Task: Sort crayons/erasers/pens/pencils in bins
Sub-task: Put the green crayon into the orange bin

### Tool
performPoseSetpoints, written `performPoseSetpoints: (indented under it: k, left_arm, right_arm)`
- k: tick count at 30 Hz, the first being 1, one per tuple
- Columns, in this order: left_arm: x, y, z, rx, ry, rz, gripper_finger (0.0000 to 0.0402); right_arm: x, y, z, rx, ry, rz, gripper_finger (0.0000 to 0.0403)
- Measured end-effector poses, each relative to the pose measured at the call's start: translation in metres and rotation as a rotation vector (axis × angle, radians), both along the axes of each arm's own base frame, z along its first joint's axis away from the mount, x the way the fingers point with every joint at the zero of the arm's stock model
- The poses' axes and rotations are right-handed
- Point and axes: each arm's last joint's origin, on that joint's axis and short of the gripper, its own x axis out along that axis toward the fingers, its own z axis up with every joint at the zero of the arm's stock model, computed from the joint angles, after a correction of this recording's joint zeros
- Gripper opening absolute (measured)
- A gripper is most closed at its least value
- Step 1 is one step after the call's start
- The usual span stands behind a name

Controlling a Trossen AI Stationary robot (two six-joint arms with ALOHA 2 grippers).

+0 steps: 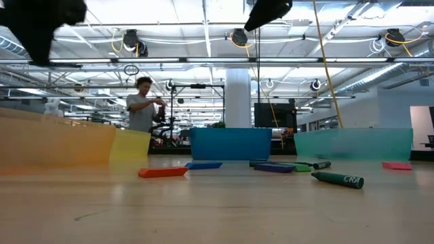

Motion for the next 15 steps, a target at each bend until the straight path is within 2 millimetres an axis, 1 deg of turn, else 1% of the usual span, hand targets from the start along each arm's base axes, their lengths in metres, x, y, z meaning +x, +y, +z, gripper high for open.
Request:
performPoseSetpoints:
  k: [2, 5, 8, 10, 12, 14, 15]
  left_arm:
    - [-0.006, -0.010, -0.003, 0.044, -0.002, -0.109, 0.0027]
    - [-0.008, -0.021, -0.024, 0.054, 0.039, -0.189, 0.0029]
    - [-0.009, -0.029, -0.057, -0.030, 0.138, -0.264, 0.0024]
    - [-0.014, -0.034, -0.075, -0.064, 0.172, -0.329, 0.0023]
    - [-0.020, -0.032, -0.089, -0.060, 0.205, -0.343, 0.0027]
    - [-0.023, -0.029, -0.100, -0.048, 0.233, -0.341, 0.0037]
    - [-0.022, -0.029, -0.099, -0.039, 0.237, -0.338, 0.0044]
  right_arm:
    - [0.006, 0.012, -0.011, 0.015, 0.016, 0.007, 0.0192]
    - [0.019, 0.036, -0.022, 0.039, 0.062, 0.043, 0.0192]
    - [0.037, 0.073, -0.010, 0.090, 0.043, 0.111, 0.0186]
    - [0.044, 0.092, -0.004, 0.111, 0.082, 0.145, 0.0180]
    - [0.049, 0.101, -0.005, 0.133, 0.162, 0.152, 0.0171]
    - [0.049, 0.100, -0.014, 0.114, 0.261, 0.114, 0.0163]
    - [0.047, 0.098, -0.020, 0.098, 0.314, 0.085, 0.0160]
